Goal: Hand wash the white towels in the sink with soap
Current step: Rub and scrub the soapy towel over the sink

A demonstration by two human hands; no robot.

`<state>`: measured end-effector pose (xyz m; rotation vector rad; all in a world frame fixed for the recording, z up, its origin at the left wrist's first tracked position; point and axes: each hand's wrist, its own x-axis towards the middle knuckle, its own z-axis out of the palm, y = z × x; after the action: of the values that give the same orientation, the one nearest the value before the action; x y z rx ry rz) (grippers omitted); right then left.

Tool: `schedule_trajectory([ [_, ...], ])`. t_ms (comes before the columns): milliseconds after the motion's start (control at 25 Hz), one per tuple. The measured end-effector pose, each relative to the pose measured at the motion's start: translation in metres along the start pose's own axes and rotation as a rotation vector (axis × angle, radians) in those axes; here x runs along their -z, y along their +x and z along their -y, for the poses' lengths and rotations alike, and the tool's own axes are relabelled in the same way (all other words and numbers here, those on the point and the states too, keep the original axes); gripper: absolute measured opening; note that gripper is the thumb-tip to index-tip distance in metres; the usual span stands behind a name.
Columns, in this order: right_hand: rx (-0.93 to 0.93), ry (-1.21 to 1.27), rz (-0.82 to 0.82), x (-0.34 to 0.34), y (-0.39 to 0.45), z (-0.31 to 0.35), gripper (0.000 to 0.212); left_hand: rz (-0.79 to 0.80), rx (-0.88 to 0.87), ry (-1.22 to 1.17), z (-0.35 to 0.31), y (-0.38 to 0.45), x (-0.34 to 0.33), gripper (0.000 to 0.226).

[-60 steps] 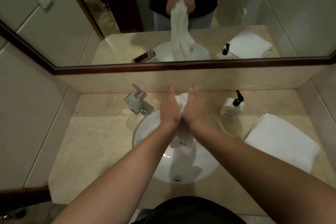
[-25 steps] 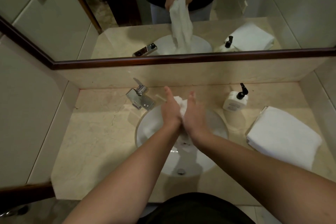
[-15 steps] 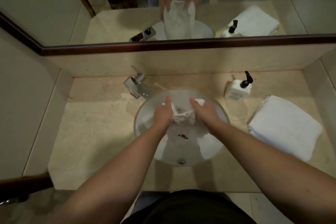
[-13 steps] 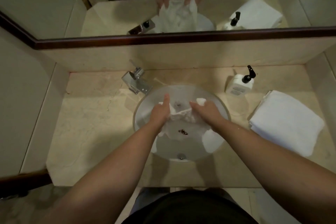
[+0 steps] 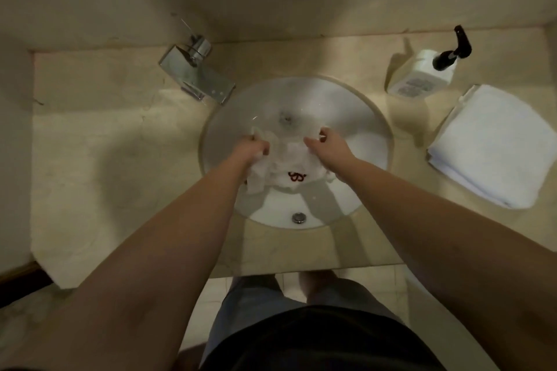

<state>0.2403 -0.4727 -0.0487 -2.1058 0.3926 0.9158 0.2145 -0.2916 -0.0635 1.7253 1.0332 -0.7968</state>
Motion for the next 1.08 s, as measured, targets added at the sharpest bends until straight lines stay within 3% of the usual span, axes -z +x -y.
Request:
schedule_trajectory([
  [160, -0.019, -0.122, 0.046, -0.009, 0.017, -0.023, 0.052, 0.002, -0.026, -0.017, 0.018, 0.023, -0.008, 0.039],
  [320, -0.103, -0.106, 0.024, -0.019, 0.027, -0.048, 0.064, 0.008, -0.018, -0.005, 0.058, 0.038, -0.032, 0.077],
  [400, -0.141, -0.092, -0.005, -0.025, 0.033, -0.055, 0.058, -0.024, -0.037, 0.072, 0.063, 0.040, -0.038, 0.065],
  [520, -0.125, -0.194, -0.029, -0.028, 0.041, -0.061, 0.046, -0.127, -0.142, 0.202, 0.059, 0.041, -0.043, 0.022],
  [600, -0.044, -0.182, -0.084, -0.029, 0.041, -0.061, 0.036, -0.156, -0.155, 0.096, 0.057, 0.039, -0.045, 0.016],
  [680, -0.003, -0.035, -0.129, -0.029, 0.036, -0.059, 0.030, -0.139, -0.090, -0.071, 0.057, 0.041, -0.046, 0.021],
  [800, 0.001, 0.222, -0.148, -0.028, 0.028, -0.054, 0.020, -0.065, 0.048, -0.284, 0.059, 0.044, -0.049, 0.053],
  [920, -0.027, 0.352, -0.072, -0.029, 0.021, -0.056, 0.022, -0.010, 0.085, -0.372, 0.062, 0.042, -0.051, 0.055],
  [1000, -0.072, 0.405, -0.057, -0.027, 0.016, -0.059, 0.030, -0.059, 0.040, -0.377, 0.061, 0.036, -0.051, 0.054],
  [1080, -0.086, 0.425, -0.085, -0.020, 0.010, -0.056, 0.025, -0.090, -0.012, -0.404, 0.055, 0.022, -0.049, 0.056],
])
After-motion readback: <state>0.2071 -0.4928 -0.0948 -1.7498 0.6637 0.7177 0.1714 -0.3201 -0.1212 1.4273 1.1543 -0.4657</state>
